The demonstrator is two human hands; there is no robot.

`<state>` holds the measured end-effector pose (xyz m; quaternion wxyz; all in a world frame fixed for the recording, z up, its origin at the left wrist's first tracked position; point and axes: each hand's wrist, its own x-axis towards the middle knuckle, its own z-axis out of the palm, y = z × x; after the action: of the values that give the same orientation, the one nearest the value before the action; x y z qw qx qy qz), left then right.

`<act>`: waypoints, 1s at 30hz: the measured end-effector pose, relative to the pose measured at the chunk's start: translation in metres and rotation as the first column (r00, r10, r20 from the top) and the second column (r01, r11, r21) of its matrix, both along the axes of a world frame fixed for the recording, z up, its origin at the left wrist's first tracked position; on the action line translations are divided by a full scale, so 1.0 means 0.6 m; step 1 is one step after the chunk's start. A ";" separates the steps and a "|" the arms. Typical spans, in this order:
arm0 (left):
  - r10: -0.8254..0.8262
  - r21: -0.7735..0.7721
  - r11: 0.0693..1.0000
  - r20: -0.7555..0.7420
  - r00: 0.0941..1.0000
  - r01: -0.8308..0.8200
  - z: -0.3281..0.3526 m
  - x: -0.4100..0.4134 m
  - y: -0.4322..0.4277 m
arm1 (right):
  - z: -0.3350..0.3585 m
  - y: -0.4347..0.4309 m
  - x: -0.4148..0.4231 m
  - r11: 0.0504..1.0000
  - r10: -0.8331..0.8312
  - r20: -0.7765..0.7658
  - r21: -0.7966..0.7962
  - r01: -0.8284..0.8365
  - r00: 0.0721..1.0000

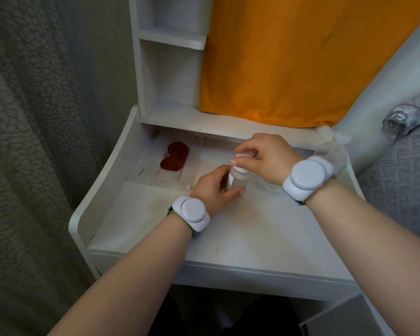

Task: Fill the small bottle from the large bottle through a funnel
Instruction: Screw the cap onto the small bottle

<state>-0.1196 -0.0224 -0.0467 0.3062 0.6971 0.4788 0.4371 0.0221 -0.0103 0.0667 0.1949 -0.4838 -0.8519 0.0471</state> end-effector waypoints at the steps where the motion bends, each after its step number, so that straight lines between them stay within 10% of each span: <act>1: -0.004 -0.002 1.000 -0.003 1.000 0.004 0.001 0.000 -0.001 | 0.001 0.000 -0.001 1.000 -0.017 0.032 0.014 0.016 0.999; 30: 0.000 0.001 1.000 0.045 0.999 0.000 -0.005 -0.002 0.004 | 0.001 -0.009 0.024 0.987 0.158 0.026 -0.049 -0.156 0.987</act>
<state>-0.1207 -0.0202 -0.0497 0.3167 0.6873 0.4713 0.4530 0.0367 -0.0155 0.0674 0.1665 -0.4203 -0.8888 0.0749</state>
